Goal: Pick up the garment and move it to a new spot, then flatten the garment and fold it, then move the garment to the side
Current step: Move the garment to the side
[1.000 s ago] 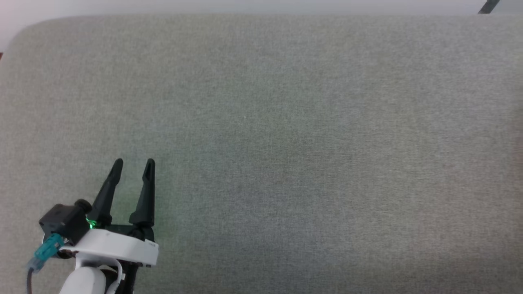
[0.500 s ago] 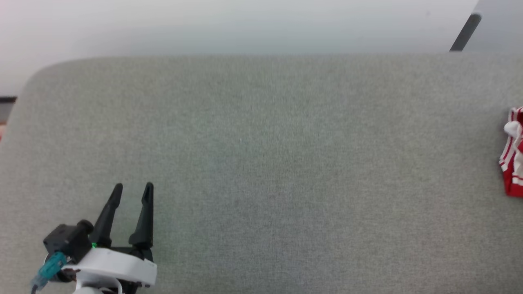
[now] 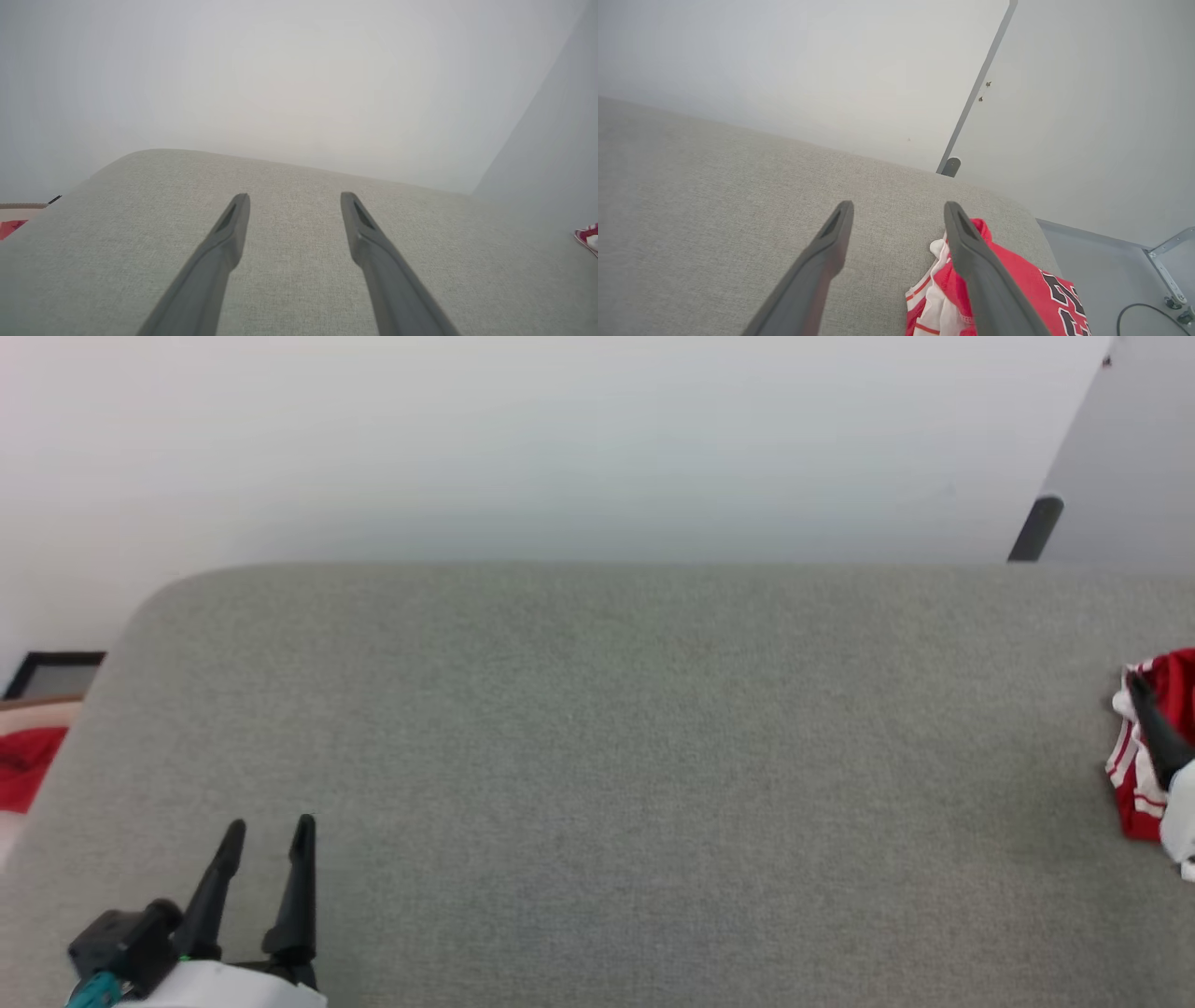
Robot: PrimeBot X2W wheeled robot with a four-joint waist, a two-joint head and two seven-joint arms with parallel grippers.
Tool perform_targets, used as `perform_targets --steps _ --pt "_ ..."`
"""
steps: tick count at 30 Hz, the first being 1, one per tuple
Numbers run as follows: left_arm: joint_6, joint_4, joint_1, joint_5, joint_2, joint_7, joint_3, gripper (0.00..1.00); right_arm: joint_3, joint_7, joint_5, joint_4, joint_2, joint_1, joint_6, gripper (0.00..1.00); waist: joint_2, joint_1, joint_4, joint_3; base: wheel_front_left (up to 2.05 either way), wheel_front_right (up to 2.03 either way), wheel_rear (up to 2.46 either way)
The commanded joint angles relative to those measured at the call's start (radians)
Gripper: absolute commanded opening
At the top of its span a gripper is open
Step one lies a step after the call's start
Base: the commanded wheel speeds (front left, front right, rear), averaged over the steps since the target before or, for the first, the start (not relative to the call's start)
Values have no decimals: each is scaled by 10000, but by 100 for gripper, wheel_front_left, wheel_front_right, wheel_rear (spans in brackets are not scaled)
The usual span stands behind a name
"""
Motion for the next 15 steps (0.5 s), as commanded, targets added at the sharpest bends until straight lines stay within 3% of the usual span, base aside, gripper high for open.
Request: perform_targets --steps 1,15 --pt "-20 -39 160 -24 36 -33 122 100 -170 -254 -11 -186 157 306 -15 100 0 0 218 -338 0 0 0" --pt "-20 -54 709 50 -59 -33 761 100 -917 -1820 -349 -905 1522 2399 -15 100 0 0 762 -779 0 0 0"
